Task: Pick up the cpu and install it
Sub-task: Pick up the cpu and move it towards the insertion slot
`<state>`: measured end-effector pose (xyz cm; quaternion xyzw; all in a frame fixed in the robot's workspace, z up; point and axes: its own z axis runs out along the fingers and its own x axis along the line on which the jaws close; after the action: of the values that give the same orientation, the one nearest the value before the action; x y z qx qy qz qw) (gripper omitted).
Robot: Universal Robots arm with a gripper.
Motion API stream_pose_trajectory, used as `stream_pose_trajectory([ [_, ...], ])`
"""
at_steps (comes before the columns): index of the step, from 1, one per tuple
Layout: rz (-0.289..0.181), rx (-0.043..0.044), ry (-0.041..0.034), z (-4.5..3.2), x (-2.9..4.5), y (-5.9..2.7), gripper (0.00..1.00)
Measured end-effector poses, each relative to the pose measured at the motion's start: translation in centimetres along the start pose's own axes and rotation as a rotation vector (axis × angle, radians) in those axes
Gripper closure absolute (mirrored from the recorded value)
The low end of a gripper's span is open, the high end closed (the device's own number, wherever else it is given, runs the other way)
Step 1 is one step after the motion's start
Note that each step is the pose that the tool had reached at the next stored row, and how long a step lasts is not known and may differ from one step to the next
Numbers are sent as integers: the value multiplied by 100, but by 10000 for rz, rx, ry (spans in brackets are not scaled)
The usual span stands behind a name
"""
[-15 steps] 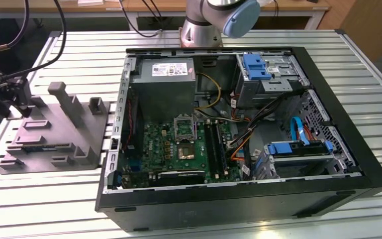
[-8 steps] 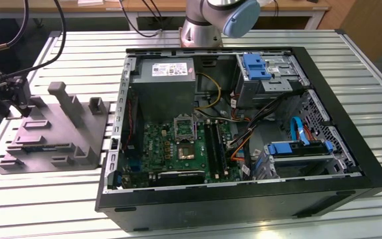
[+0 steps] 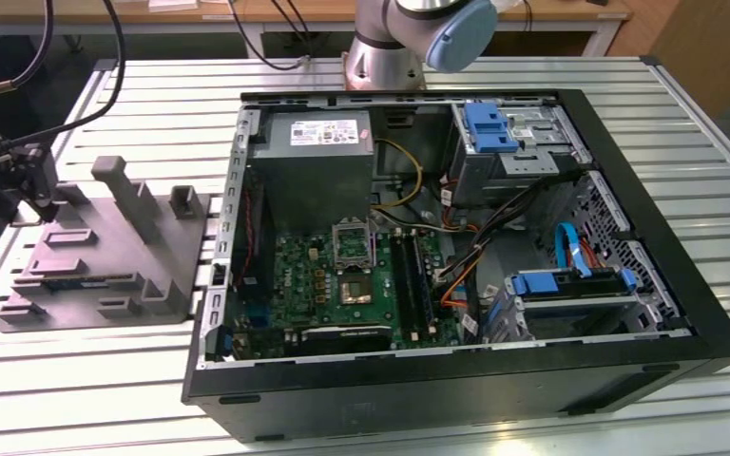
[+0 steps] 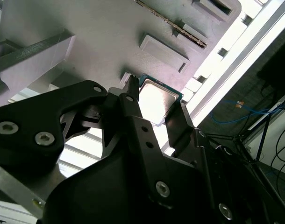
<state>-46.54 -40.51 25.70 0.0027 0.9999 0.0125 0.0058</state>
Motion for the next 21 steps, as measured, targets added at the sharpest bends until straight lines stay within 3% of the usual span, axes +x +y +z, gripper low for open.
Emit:
stream_pose_trajectory([
  [21,0,-1,-1,-77,-1,2,53],
])
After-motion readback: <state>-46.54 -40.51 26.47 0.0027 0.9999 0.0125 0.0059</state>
